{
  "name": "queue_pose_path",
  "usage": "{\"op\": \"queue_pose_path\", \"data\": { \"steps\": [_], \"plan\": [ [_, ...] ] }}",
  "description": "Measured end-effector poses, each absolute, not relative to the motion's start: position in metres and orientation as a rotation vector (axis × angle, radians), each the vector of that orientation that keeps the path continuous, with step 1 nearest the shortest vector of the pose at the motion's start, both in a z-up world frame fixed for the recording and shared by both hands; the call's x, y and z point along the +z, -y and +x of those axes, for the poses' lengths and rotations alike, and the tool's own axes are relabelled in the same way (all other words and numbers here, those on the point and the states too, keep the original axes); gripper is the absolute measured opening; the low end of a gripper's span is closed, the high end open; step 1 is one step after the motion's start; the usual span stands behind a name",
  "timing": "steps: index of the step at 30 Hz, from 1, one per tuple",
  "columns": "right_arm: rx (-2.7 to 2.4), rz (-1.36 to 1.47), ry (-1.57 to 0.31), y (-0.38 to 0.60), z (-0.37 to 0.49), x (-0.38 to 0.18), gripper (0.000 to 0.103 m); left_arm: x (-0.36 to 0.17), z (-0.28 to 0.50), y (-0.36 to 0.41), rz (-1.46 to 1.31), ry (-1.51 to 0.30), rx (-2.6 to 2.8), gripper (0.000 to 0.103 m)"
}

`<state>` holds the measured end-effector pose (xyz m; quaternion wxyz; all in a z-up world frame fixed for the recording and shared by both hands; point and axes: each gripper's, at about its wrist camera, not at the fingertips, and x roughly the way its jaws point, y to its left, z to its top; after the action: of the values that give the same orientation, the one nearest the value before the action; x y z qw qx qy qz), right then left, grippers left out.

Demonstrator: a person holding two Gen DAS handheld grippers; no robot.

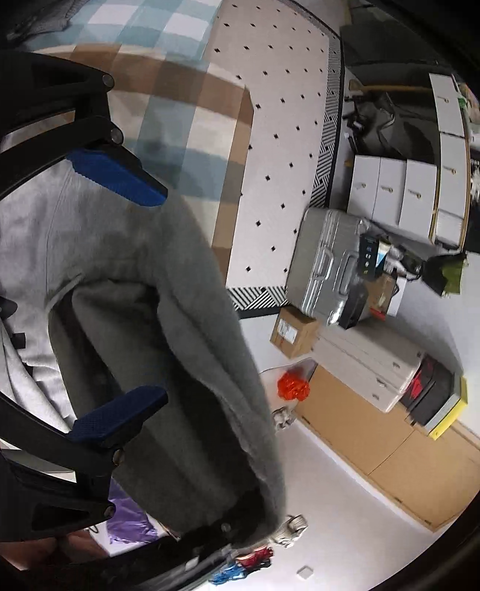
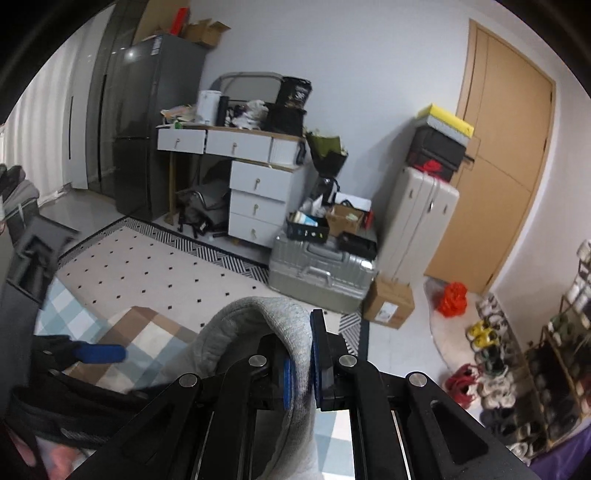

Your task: Fold large clothes

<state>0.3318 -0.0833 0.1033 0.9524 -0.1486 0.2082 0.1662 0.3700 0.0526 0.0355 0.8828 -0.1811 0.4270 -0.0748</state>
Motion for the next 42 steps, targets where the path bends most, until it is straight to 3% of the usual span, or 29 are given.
{"op": "queue_pose_path", "data": {
  "steps": [11, 18, 23, 32, 42],
  "plan": [
    [0.362, -0.388, -0.319, 0.096, 0.305, 0.087, 0.008, 0.037, 0.392, -0.066, -0.396, -0.732, 0.005, 0.096],
    [0.434, -0.414, -0.249, 0.103, 0.251, 0.085, 0.008, 0.059, 0.335, -0.066, -0.344, -0.605, 0.112, 0.095],
    [0.482, -0.412, -0.222, 0.112, 0.200, 0.081, 0.008, 0.065, 0.255, -0.086, -0.462, -0.551, 0.143, 0.095],
    [0.613, -0.429, -0.274, 0.125, 0.095, 0.017, 0.008, 0.015, 0.152, -0.086, -0.666, -0.685, 0.075, 0.095],
    [0.700, -0.452, -0.552, 0.139, 0.066, -0.075, 0.008, -0.059, 0.083, -0.095, -0.778, -0.865, 0.079, 0.095]
  ]
}}
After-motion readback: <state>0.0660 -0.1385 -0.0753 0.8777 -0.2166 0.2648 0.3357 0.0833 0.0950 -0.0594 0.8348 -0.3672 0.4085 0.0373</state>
